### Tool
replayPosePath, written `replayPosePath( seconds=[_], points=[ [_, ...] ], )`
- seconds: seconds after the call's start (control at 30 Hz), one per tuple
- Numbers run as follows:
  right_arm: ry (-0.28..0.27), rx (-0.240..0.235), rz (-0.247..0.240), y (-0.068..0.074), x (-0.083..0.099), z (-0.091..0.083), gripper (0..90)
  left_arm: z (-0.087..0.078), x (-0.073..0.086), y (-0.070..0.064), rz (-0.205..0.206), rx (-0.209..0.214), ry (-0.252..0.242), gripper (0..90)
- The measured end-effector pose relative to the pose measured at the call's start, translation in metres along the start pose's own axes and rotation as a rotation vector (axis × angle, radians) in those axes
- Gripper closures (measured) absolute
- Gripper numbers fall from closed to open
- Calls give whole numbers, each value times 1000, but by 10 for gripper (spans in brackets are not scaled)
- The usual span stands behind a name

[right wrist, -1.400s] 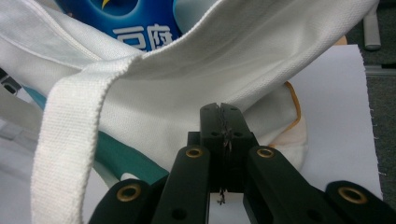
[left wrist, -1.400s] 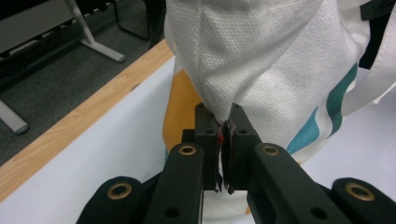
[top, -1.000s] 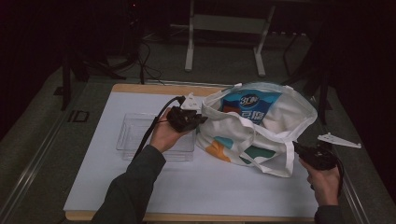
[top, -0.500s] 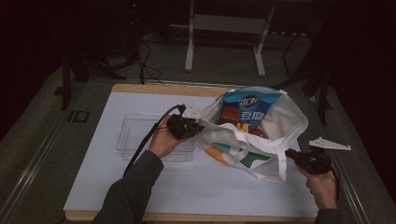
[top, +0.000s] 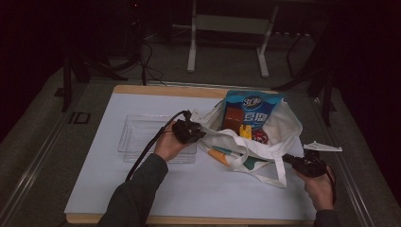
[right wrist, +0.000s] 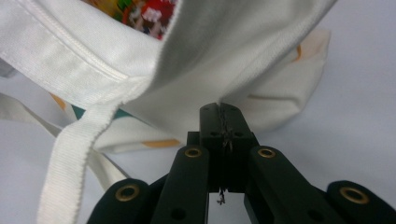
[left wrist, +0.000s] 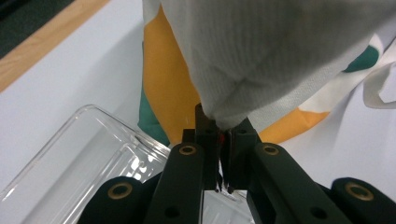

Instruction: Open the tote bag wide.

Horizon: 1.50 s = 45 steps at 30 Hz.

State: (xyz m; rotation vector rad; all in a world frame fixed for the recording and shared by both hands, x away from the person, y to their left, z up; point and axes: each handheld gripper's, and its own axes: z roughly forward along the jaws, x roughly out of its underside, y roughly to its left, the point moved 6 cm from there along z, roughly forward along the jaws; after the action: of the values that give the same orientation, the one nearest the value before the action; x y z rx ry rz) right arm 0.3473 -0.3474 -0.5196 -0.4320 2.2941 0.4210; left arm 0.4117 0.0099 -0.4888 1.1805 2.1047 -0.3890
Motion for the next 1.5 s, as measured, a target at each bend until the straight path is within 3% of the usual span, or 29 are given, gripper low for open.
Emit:
replayPosePath(
  seconds=[0.27, 0.5, 0.7, 0.9, 1.1, 1.33, 1.5],
  points=[
    [47, 30, 14, -6, 14, 12, 898, 8, 3, 1, -14, 6, 26, 864],
    [32, 36, 15, -5, 13, 10, 899, 10, 4, 2, -28, -3, 38, 858],
    [9, 45, 10, -3, 6, 0, 891, 3, 4, 2, -46, 10, 4, 685],
    [-56, 58, 5, 1, -8, -23, 827, -14, 3, -1, -28, 6, -23, 625],
    [-125, 55, -7, 8, -21, -47, 826, -35, 4, -3, -32, 23, -86, 670],
    [-146, 44, -55, 24, -33, -51, 828, -62, -10, -26, 24, 65, -172, 721],
    [-162, 38, -64, 31, -40, -46, 826, -74, -28, -39, 81, 54, -210, 724]
  ],
)
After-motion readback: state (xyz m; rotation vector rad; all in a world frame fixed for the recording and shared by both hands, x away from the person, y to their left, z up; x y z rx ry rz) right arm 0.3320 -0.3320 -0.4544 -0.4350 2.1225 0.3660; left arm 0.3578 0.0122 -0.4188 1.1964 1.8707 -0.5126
